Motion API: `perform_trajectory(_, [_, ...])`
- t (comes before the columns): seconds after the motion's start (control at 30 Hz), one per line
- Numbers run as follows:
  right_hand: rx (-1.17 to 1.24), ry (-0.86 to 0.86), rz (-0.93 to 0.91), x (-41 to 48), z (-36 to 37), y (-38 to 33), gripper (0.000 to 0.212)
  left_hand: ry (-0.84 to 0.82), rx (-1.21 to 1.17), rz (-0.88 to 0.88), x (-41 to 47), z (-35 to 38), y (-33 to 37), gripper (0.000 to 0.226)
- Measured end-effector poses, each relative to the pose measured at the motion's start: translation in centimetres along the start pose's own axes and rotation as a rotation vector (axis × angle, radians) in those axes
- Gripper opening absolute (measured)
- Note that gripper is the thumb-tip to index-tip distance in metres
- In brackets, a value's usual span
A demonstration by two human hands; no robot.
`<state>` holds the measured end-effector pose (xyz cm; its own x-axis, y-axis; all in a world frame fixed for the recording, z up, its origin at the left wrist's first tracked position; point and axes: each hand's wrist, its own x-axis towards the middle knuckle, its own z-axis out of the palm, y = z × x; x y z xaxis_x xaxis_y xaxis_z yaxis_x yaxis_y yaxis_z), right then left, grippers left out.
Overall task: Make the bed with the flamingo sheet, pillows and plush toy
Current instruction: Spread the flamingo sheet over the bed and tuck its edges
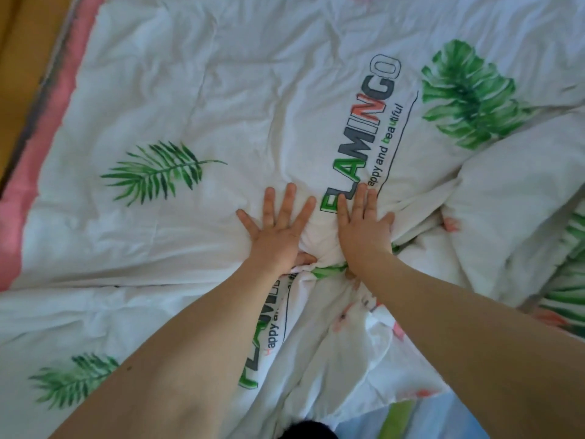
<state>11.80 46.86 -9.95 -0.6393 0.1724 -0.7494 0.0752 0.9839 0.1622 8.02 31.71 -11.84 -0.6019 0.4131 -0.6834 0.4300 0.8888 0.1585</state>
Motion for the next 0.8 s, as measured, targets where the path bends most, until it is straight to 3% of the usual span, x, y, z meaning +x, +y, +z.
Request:
perform_trajectory(0.13, [-0.003, 0.033, -0.009, 0.1, 0.6, 0.1, 0.100, 0.013, -0.007, -0.013, 0.1, 0.4, 0.1, 0.112])
perform_trajectory(0.27, [0.038, 0.095, 0.004, 0.4, 1.2, 0.4, 0.086, 0.044, -0.017, -0.024, 0.3, 0.4, 0.4, 0.117])
perform_trajectory(0.5, [0.027, 0.116, -0.012, 0.5, 1.5, 0.4, 0.091, 0.077, -0.008, -0.033, 0.2, 0.7, 0.4, 0.120])
perform_trajectory(0.7, [0.007, 0.078, -0.024, 0.4, 0.8, 0.4, 0.133, 0.078, -0.007, -0.045, 0.3, 0.6, 0.3, 0.120])
perform_trajectory(0.8, [-0.008, 0.045, -0.022, 0.1, 0.7, 0.3, 0.139, 0.068, -0.024, -0.052, 0.2, 0.7, 0.3, 0.120])
